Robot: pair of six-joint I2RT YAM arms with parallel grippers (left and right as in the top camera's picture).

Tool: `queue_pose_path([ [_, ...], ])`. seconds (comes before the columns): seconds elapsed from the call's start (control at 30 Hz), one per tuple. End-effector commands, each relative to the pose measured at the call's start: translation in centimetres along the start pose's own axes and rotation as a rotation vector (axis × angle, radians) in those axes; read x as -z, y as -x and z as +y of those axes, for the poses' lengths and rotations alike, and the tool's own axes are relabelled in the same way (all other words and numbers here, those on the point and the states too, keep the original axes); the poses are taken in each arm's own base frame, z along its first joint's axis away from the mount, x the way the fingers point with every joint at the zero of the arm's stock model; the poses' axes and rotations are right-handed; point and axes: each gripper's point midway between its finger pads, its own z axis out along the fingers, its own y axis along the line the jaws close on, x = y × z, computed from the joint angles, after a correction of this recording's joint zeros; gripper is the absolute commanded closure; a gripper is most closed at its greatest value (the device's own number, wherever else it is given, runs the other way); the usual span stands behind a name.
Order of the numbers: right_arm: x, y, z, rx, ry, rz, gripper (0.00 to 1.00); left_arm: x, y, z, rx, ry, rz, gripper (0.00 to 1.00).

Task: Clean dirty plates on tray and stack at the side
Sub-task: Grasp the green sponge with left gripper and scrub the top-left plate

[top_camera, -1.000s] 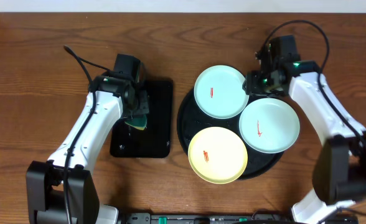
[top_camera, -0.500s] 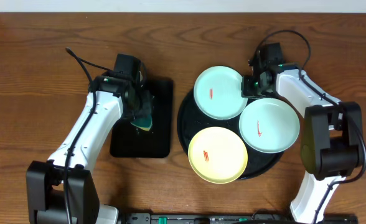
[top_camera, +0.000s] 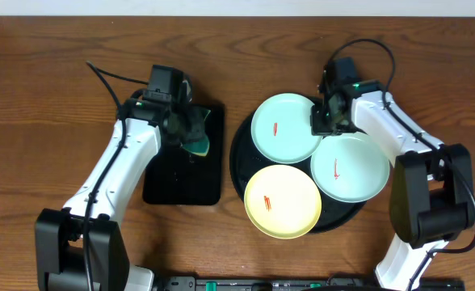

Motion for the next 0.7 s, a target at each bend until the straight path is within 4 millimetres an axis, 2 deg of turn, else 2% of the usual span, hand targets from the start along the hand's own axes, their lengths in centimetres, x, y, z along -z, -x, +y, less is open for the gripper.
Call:
queue_pose_path([
  [0.0, 0.6, -0.1, 0.2, 0.038, -0.079, -0.018, 0.99, 0.8, 0.7, -2.8, -0.022, -0.070, -0.039, 0.93],
  [0.2, 0.6, 0.7, 0.4, 0.029, -0.113, -0.061, 0.99, 0.2, 2.1, -7.4, -0.023, -0.163, -0.126, 0.93],
  [0.3, 0.6, 0.6, 0.6, 0.031, -0.099, -0.058, 0.99, -1.1, 2.1, -9.3, 0.006, -0.200, -0.132, 0.93],
  [0.47, 0.6, 0.7, 1.3, 0.076, -0.061, -0.058, 0.99, -4.8, 0.3, -12.6, 0.009, -0.266, -0.055, 0.93],
  [0.67, 0.6, 0.6, 1.3, 0.076, -0.062, -0.053, 0.99, -9.5, -3.1, -16.4, 0.059, -0.392, 0.097, 0.93],
])
